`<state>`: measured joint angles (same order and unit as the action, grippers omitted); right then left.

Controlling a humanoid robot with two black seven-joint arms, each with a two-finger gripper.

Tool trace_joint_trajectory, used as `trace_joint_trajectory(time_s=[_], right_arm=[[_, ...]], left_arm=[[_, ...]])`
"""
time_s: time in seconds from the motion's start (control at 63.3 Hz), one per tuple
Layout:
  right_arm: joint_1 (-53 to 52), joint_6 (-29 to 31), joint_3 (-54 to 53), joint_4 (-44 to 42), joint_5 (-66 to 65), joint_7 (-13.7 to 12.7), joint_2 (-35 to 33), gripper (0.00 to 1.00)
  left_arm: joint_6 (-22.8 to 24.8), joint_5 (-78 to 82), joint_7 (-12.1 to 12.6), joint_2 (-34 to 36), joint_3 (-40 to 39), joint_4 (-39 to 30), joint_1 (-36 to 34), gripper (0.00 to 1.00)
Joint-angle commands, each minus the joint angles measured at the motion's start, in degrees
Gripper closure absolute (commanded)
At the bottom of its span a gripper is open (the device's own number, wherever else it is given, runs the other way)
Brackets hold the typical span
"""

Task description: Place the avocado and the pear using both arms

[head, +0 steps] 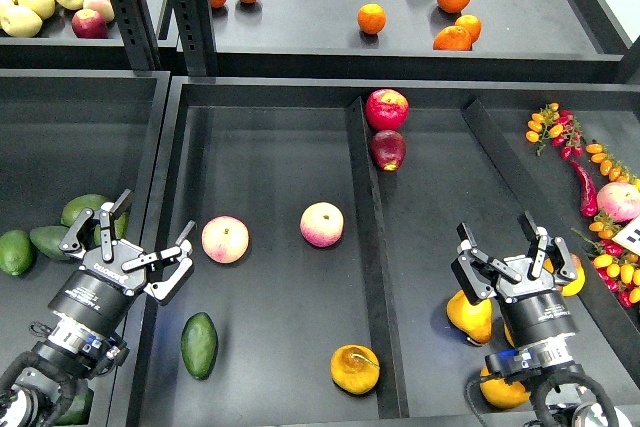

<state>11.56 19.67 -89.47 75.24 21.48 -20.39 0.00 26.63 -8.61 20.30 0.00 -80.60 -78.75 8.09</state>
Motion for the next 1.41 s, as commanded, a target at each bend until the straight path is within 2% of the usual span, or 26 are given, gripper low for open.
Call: trace_joint_trajectory(time_s=[0.0,0.363,0.758,0.932,1.216,1.389], right_arm=[[0.04,0.02,0.00,0.00,-0.04,-0.09,0.00,0.00],[0.04,0.02,-0.09,-0.09,-0.04,-0.09,0.00,0.00],[0.13,0.02,-0.09,-0.09,-0.04,-0.09,0.00,0.00],[0.13,0.02,-0.09,-0.09,-0.04,-0.09,0.00,0.00],[0.13,0.02,-0.09,-0.09,-0.04,-0.18,0.00,0.00],[0.13,0.02,-0.09,-0.09,-0.04,-0.18,0.00,0.00]], left_arm=[[0.00,0.00,0.00,0.00,0.00,-0.17,0.00,0.01],[0.79,-0.18,-0.35,0.00,0.53,-0.35,-0.09,0.01],[1.37,0.17,0.70,0.00,3.34,0.62,-1.32,0.01],[1.32,0.35,2.11,0.00,5.45,2.73,-9.75,0.01],[0.09,0.52,7.38,12.73,16.78,8.35,-25.65,0.01],[0.09,0.52,7.70,21.08,27.49,10.55,-35.58,0.01]])
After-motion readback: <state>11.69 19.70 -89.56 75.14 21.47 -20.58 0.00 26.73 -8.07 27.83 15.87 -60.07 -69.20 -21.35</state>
